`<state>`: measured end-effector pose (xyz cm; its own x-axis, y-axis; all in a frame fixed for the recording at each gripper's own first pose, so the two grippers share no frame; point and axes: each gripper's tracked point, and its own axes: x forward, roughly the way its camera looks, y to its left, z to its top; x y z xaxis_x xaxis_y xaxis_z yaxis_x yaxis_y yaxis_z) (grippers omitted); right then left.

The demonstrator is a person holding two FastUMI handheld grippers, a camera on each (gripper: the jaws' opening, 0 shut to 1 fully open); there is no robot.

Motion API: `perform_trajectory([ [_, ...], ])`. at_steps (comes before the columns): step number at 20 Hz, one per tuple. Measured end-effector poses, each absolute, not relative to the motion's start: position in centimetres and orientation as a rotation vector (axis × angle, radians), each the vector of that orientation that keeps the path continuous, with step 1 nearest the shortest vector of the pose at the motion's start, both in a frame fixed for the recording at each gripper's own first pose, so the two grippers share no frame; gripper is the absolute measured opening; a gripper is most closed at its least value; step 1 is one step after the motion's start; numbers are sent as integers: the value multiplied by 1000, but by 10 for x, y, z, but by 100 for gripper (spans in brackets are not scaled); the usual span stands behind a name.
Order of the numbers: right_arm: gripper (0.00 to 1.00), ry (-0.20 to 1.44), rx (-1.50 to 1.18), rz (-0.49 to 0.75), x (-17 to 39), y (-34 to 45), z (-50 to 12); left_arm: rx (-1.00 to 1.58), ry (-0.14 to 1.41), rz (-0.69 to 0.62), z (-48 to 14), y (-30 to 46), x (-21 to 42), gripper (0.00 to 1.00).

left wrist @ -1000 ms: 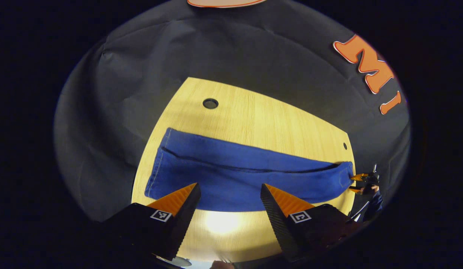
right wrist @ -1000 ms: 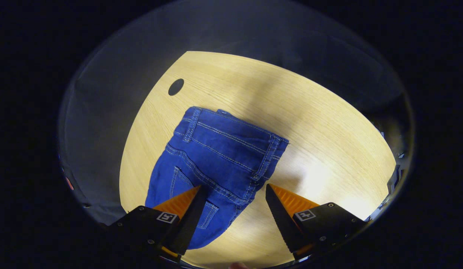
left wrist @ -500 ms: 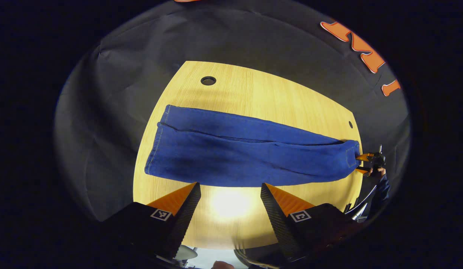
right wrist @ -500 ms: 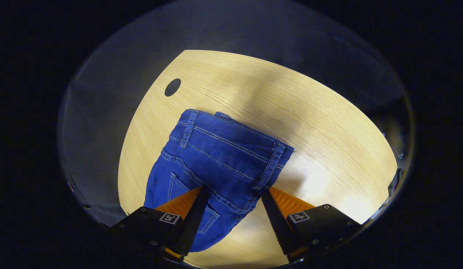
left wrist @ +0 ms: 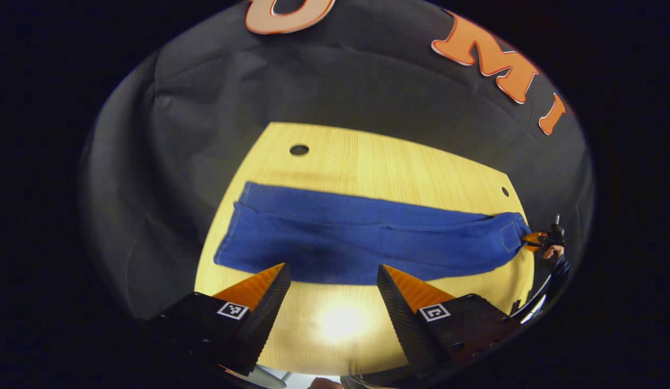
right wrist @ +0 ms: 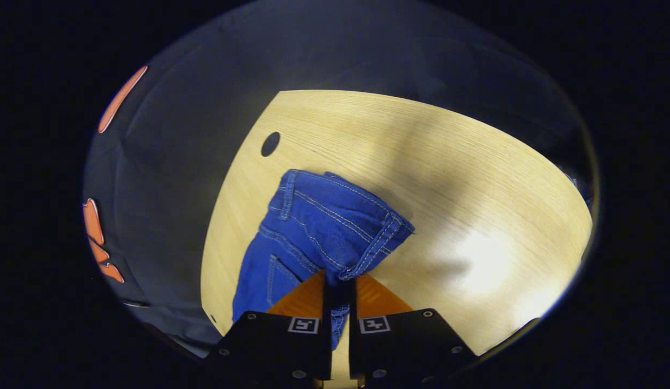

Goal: Grasp the waist and the cuffs of the jeans and fold them to make the two legs overlap; first hold the waist and fold one-third of the jeans toward the cuffs, then hold the cuffs and fold the remaining one-third in the same direction to finish folding.

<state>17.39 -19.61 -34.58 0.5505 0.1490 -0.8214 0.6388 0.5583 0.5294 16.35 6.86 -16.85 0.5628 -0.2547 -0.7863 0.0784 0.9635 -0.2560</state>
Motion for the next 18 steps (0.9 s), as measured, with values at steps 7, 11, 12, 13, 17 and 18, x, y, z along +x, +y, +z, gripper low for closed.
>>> perform_trajectory([
  [7,13,847,1048,-289,181,-164,-291,-121,769,-139,-145,82,193,98],
  [11,13,780,1097,-180,182,-129,-258,-189,779,-137,-153,87,190,98],
  [12,13,770,1097,-147,181,-118,-250,-192,780,-131,-156,94,190,98],
  [13,13,766,1102,-119,181,-107,-243,-197,777,-126,-159,100,188,98],
  [17,13,757,1123,-22,177,-63,-223,-201,743,-85,-157,124,193,99],
  [18,13,757,1126,1,175,-51,-218,-197,727,-65,-155,131,194,99],
])
